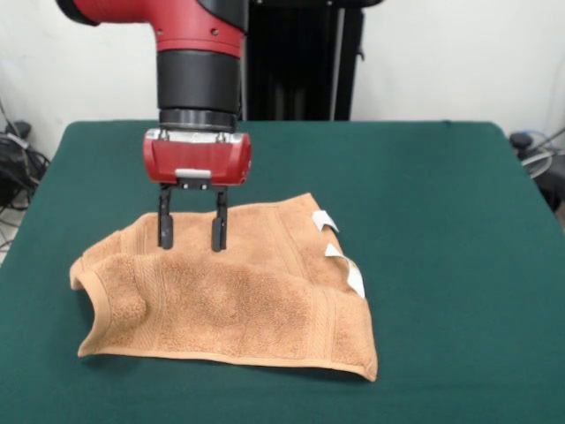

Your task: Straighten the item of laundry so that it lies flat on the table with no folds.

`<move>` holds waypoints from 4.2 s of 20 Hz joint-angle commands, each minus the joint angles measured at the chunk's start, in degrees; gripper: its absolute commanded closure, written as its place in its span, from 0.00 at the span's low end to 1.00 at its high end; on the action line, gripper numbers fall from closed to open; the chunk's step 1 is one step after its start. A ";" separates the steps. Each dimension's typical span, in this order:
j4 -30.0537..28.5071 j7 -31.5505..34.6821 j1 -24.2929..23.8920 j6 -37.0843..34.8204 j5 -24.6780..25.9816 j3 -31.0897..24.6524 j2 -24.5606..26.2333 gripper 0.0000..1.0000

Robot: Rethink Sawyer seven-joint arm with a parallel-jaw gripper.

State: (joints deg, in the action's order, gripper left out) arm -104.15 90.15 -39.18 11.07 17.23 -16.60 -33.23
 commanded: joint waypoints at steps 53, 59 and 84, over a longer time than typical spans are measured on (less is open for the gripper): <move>15.48 1.48 -5.10 -16.51 1.88 -10.31 5.75 0.00; 16.27 3.38 -3.38 -14.18 1.92 -9.17 7.49 0.00; 14.03 5.24 -0.58 -10.82 3.10 -5.01 7.32 1.00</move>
State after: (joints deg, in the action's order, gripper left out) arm -87.76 90.15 -41.84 0.74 17.02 -21.55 -26.14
